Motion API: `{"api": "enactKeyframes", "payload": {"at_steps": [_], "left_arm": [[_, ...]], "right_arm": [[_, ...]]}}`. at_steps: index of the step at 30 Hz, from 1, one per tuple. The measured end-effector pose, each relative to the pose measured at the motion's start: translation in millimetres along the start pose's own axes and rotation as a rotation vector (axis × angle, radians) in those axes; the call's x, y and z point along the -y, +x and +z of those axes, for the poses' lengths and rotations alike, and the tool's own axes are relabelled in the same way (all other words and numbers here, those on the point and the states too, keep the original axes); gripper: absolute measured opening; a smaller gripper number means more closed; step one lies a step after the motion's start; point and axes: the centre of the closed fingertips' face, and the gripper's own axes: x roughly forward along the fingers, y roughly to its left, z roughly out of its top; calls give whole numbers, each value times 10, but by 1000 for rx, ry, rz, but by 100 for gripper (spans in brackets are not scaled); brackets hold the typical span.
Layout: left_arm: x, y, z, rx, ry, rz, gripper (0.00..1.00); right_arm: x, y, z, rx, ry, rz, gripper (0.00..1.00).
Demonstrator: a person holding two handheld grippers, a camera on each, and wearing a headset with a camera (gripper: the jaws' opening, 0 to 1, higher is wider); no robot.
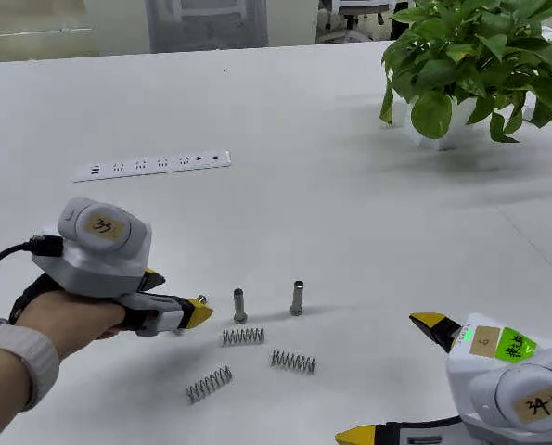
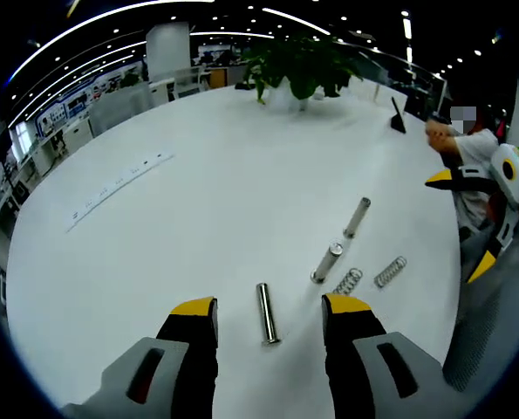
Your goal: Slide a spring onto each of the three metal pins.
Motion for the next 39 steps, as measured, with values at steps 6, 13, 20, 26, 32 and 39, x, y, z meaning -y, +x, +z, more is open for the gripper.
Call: {"api": "enactKeyframes", "payload": {"at_steps": [6,13,20,26,32,39], "left_arm": [[-46,137,-92,-52,1,-4,38],[0,243,-131,-72,-18,-3,27],[-10,340,-153,-98,-35,3,20],[-26,392,-160,-126,-19,8,17],[-28,410,-179,-192,92,39,14],[23,430,-179,-260,135,50,10]], "right_arm": [[-3,5,-25,-10,5,4,97],[1,4,-34,-14,10,4,96],[-19,16,-50,-21,5,13,96],[-38,25,-61,-27,0,21,96],[-50,28,-61,-31,-4,20,95],[-78,40,-75,-40,-19,28,95]]}}
